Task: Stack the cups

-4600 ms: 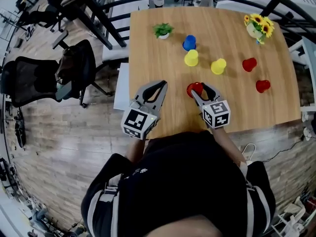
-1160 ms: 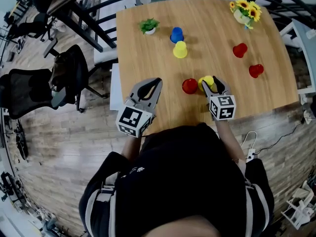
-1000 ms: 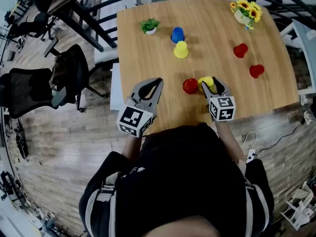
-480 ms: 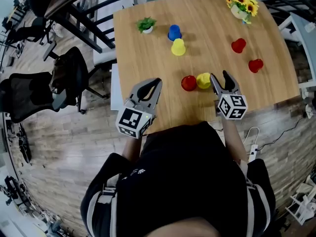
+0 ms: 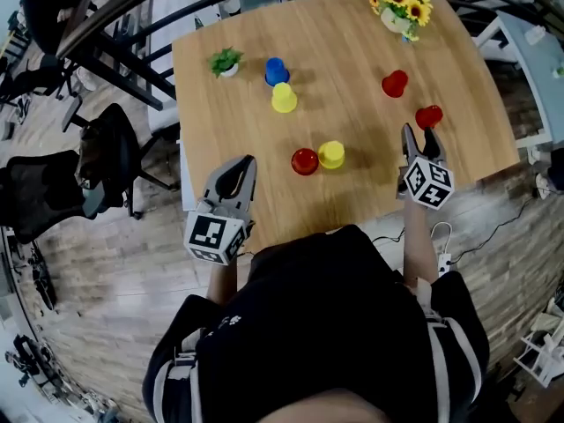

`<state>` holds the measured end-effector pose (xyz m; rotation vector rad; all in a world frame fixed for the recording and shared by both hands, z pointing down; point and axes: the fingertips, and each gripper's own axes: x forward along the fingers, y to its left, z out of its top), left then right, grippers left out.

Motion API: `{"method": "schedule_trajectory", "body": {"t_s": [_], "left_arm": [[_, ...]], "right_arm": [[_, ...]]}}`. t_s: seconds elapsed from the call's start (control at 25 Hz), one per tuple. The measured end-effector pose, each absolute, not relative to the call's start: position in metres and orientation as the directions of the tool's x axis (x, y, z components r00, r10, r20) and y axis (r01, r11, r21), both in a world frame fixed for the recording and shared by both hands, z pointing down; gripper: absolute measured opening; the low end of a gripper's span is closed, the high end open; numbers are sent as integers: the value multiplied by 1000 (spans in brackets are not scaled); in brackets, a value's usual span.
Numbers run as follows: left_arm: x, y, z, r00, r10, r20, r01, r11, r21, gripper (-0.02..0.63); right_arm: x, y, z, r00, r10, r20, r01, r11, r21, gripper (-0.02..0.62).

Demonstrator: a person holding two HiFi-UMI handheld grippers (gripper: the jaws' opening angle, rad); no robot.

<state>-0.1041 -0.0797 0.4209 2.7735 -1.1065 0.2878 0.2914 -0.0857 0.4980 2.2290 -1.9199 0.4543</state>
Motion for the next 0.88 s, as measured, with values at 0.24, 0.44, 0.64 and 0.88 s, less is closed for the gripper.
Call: {"method": "schedule_trajectory", "body": {"t_s": [0.24,0.44,0.64,0.88], "left_arm": [[-54,-90,413,716,-664,216,-690,-719,76,17],[-32,-89,403,684,-706,181,-727,-679,99,18],[-22,-93,401,661,-726,188,-750,-645,148,18],[-15,-94,399,641,-742,195,-767,-624,150,18]], "right_arm": [[358,-88,504,212,-911,354,-970,-240,-36,252],[381,-97,521,187,-896,402,-978,-208,-9,256],[395,-116,543,150,-881,450,-983,-182,-29,290],[413,-123,560,158,-863,480,-982,-190,-19,265]]}}
